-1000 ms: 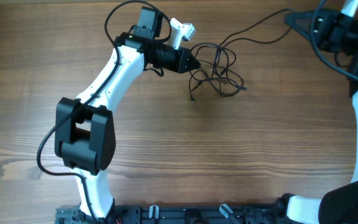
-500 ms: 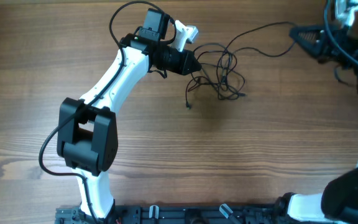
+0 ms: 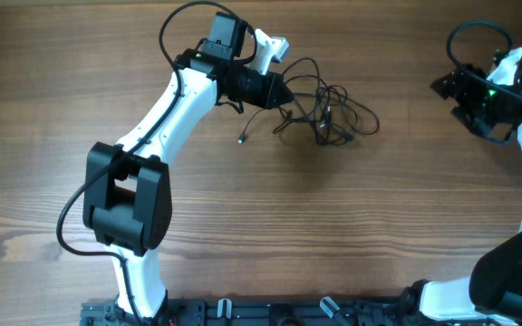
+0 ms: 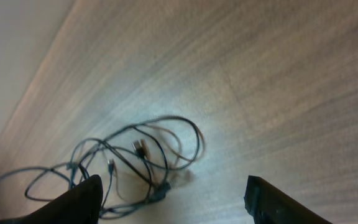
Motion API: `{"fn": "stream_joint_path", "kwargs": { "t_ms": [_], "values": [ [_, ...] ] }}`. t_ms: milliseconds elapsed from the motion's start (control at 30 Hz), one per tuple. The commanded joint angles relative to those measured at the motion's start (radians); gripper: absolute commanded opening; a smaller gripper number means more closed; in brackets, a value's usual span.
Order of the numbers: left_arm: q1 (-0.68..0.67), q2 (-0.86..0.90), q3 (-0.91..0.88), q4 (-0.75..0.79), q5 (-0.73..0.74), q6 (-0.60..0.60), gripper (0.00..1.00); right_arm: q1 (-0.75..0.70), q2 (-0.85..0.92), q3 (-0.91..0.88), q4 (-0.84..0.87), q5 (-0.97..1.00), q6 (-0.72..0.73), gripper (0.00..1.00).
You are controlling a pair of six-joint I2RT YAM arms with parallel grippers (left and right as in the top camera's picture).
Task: Untangle cables
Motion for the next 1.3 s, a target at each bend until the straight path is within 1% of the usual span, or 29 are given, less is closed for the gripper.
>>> {"fn": "stream_joint_path", "kwargs": {
  "t_ms": [0,100,200,233,267,300,333,367,400,433,500,667,800,933,967,1033,1067,1133,1233,1267],
  "values": [
    [-0.003,0.009,0.002,0.003,-0.002,0.002,0.04,0.053,0.013,0.005,-0.056,0.013,-0.001,0.84],
    [-0.003,0.009,0.002,0.003,0.004,0.005,0.04,0.124,0.025,0.005,-0.058,0.013,0.007,0.84],
    [-0.002,0.009,0.002,0.003,0.125,0.086,0.04,0.208,0.063,0.005,-0.034,0.013,0.077,0.80],
    [-0.002,0.009,0.002,0.003,0.172,0.113,0.04,0.224,0.079,0.005,-0.025,0.013,0.129,0.80],
    [0.000,0.009,0.002,0.003,0.235,0.144,0.04,0.238,0.099,0.005,-0.015,0.008,0.224,0.76],
    [0.006,0.009,0.002,0.004,0.315,0.184,0.04,0.248,0.124,0.005,0.008,-0.026,0.325,0.69],
    [0.013,0.009,0.002,0.004,0.383,0.216,0.04,0.250,0.139,0.005,0.029,-0.060,0.384,0.68],
    [0.018,0.009,0.002,0.006,0.414,0.230,0.04,0.250,0.150,0.005,0.046,-0.088,0.428,0.67],
    [0.026,0.009,0.002,0.011,0.449,0.238,0.04,0.250,0.171,0.005,0.079,-0.140,0.501,0.67],
    [0.032,0.009,0.002,0.015,0.452,0.238,0.04,0.250,0.190,0.005,0.124,-0.192,0.539,0.68],
    [0.031,0.009,0.002,0.015,0.452,0.239,0.04,0.252,0.215,0.005,0.172,-0.224,0.583,0.69],
    [0.018,0.009,0.002,0.022,0.439,0.265,0.04,0.282,0.292,0.005,0.191,-0.233,0.742,0.68],
    [0.000,0.009,0.002,0.021,0.390,0.264,0.04,0.348,0.360,0.005,0.309,-0.296,0.801,0.68],
    [-0.014,0.009,0.002,0.017,0.379,0.264,0.04,0.407,0.419,0.005,0.427,-0.295,0.906,0.68],
    [-0.015,0.009,0.002,0.017,0.379,0.264,0.04,0.415,0.428,0.005,0.452,-0.294,0.924,0.66],
    [-0.015,0.009,0.002,0.017,0.379,0.264,0.04,0.424,0.443,0.005,0.497,-0.292,0.945,0.58],
    [-0.015,0.009,0.002,0.017,0.379,0.264,0.04,0.424,0.446,0.005,0.514,-0.287,0.942,0.43],
    [-0.014,0.009,0.002,0.017,0.367,0.261,0.04,0.422,0.448,0.005,0.514,-0.263,0.917,0.27],
    [-0.014,0.009,0.002,0.007,0.315,0.261,0.04,0.413,0.448,0.005,0.516,-0.250,0.781,0.04],
    [-0.015,0.009,0.002,-0.005,0.277,0.261,0.04,0.405,0.448,0.005,0.516,-0.251,0.720,0.04]
  ]
}}
